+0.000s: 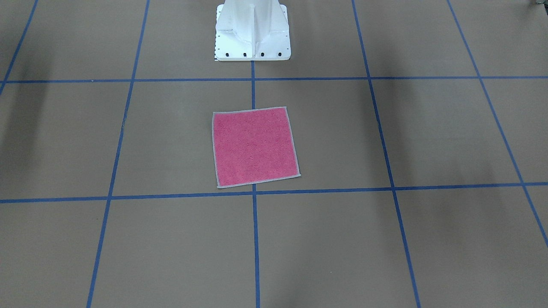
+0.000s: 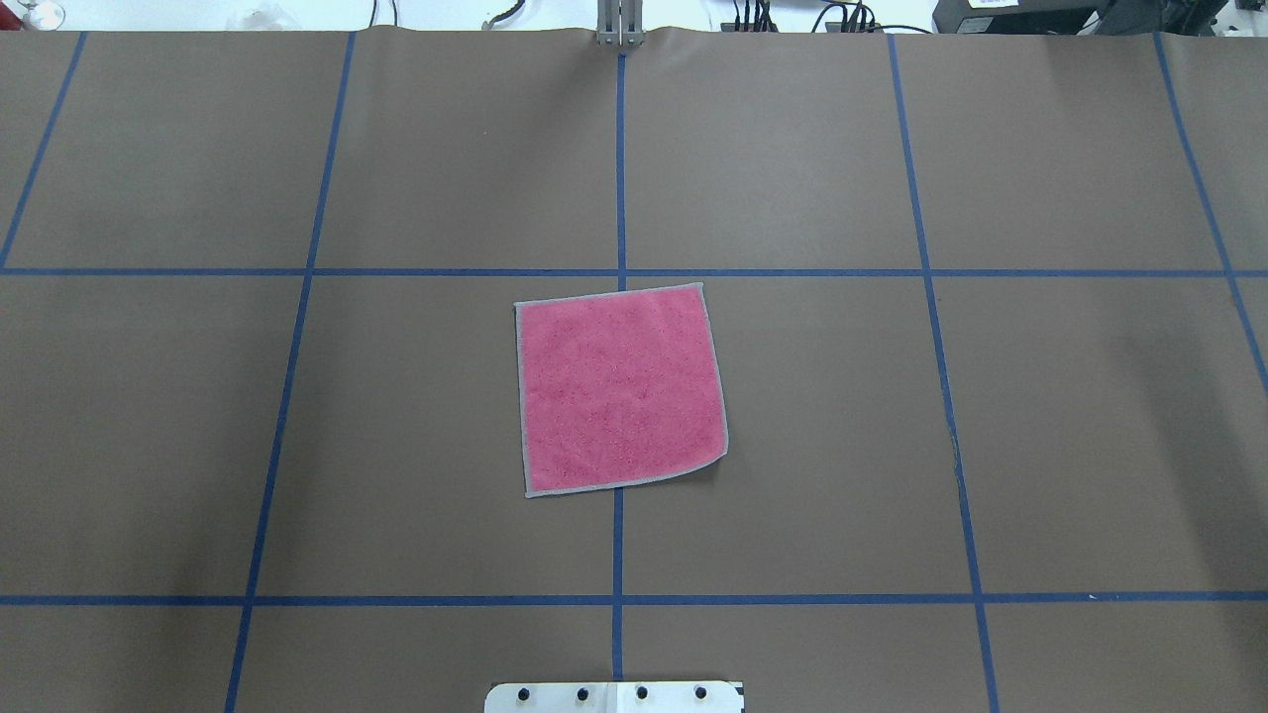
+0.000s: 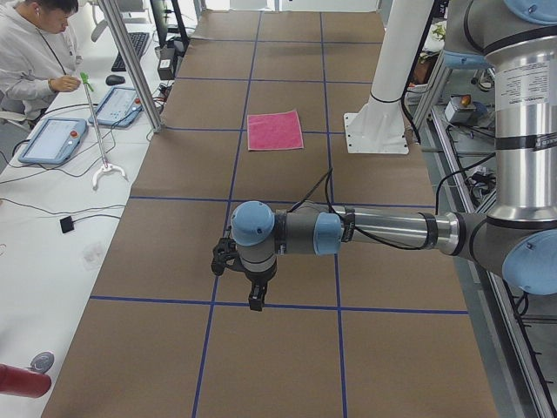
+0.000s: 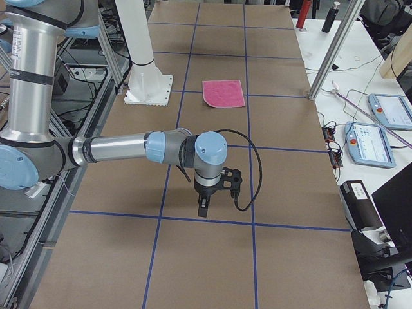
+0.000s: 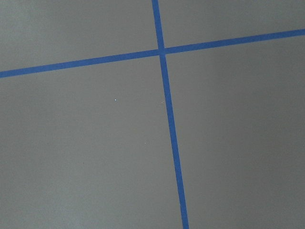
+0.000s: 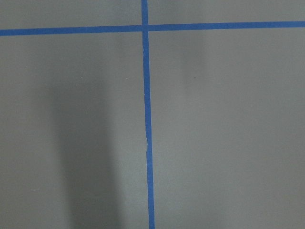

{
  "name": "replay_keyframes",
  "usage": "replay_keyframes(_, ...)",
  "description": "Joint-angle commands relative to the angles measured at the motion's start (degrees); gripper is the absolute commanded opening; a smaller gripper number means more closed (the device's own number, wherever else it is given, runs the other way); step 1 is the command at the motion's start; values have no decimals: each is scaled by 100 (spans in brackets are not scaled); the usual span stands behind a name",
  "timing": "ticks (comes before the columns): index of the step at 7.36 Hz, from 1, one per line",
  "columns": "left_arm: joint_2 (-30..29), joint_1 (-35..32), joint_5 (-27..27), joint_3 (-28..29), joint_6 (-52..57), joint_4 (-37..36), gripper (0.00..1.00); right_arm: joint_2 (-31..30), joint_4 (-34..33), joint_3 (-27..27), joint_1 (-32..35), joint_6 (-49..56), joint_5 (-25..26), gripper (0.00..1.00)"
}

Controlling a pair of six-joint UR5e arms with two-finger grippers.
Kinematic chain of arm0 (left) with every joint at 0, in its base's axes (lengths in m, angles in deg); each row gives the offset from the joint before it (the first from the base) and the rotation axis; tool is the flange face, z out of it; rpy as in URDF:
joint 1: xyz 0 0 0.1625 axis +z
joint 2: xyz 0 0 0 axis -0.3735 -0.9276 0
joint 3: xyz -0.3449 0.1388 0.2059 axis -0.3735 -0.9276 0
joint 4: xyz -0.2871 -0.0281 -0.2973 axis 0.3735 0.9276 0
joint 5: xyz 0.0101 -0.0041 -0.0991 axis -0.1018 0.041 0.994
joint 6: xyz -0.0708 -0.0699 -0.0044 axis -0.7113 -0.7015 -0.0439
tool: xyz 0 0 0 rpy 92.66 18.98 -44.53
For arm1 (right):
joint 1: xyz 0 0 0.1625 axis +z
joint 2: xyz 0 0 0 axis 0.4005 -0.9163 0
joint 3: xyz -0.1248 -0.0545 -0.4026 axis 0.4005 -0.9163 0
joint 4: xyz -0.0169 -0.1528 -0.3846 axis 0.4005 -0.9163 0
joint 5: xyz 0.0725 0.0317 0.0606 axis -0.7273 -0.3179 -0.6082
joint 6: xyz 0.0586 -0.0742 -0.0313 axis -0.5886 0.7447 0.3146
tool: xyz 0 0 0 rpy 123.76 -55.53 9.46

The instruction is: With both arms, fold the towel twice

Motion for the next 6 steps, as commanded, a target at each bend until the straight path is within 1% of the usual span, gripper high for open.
replay_keyframes(1,1,9,0,-61,0,-5,100,-1,-2,-9,-9,-9,0,99)
replay_keyframes(4,71,0,-9,-246,-9,-14,100,78,16,-18,-9,-9,-35,99)
replay_keyframes(6,-25,9,0,-255,-44,-5,100,87,409,-26,-18,-26,-61,99)
